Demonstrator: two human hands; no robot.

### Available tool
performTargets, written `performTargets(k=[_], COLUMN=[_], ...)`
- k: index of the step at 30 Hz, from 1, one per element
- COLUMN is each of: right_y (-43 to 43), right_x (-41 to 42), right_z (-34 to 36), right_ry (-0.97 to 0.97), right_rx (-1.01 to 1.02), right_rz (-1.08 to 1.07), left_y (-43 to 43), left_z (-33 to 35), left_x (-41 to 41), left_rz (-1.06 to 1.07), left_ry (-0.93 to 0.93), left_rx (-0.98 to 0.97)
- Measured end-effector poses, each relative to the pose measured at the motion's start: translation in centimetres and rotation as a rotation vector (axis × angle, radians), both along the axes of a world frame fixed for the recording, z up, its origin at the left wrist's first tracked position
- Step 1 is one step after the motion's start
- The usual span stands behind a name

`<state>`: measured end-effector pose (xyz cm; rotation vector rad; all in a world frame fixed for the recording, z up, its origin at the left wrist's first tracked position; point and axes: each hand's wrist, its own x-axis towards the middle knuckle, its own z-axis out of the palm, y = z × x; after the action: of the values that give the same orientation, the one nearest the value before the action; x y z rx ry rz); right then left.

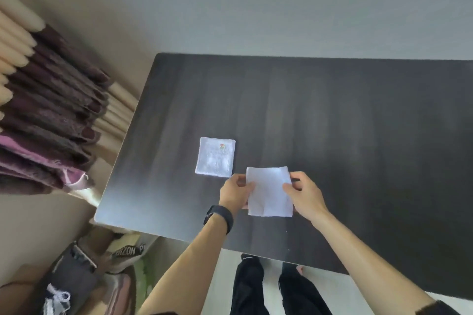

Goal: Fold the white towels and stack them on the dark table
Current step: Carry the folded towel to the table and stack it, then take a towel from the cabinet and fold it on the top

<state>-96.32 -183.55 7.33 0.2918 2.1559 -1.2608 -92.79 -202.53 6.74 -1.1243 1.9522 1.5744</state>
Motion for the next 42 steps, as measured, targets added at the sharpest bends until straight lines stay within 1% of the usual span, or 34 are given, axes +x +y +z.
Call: performTargets(k=[3, 6, 13, 18, 20, 21, 23, 24, 25, 27, 29, 30, 34, 37, 42], right_y=[-2.2, -4.2, -6.8, -7.8, -8.2, -8.3, -8.2, -8.1, -7.8, -7.4, -7.1, -7.0, -6.4, -6.1, -4.0], right_x=[-2.7, -5.0, -8.1, -8.1, -7.8, -7.6, -6.9, -6.6, -6.3, -5.8, -5.5, -5.4, -5.1, -5.3, -4.5], right_z=[-1.4, -3.0, -6.4, -7.7, -8.0, -8.1, -8.5, -8.7, -9.1, -9.8, -10.6, -11.0, -11.8, -11.4, -7.0], right_ry=[-0.011, -0.008, -0.003, 0.099, 0.148, 0.189, 0.331, 0.423, 0.506, 0.600, 0.570, 0.532, 0.497, 0.493, 0.500], right_rx=[0.026, 0.072, 0.182, 0.298, 0.408, 0.477, 0.587, 0.630, 0.669, 0.731, 0.752, 0.752, 0.750, 0.705, 0.667], right_rz=[-0.078, -0.104, -0.140, -0.140, -0.102, -0.084, -0.024, 0.029, 0.102, 0.288, 0.426, 0.452, 0.476, 0.472, 0.376], left_y=[-1.9, -3.5, -5.0, -4.6, -4.5, -4.6, -5.0, -5.3, -5.5, -6.1, -6.6, -6.8, -7.3, -7.5, -5.9], left_z=[-2.3, -4.5, -7.2, -7.0, -6.5, -6.4, -6.8, -7.3, -7.9, -9.1, -10.1, -10.4, -10.6, -10.1, -5.8], left_x=[-3.7, -6.6, -10.0, -10.8, -10.8, -10.7, -10.1, -9.8, -9.5, -8.8, -8.4, -8.3, -8.4, -8.5, -8.1], left_rz=[-0.077, -0.133, -0.260, -0.412, -0.482, -0.530, -0.659, -0.742, -0.827, -0.992, -1.064, -1.080, -1.139, -1.155, -1.188], left_ry=[0.003, 0.005, 0.017, 0.009, 0.005, 0.039, 0.230, 0.326, 0.380, 0.384, 0.368, 0.350, 0.301, 0.275, 0.213], left_rx=[-0.033, -0.066, -0.228, -0.435, -0.535, -0.612, -0.788, -0.853, -0.892, -0.921, -0.932, -0.932, -0.902, -0.905, -0.853])
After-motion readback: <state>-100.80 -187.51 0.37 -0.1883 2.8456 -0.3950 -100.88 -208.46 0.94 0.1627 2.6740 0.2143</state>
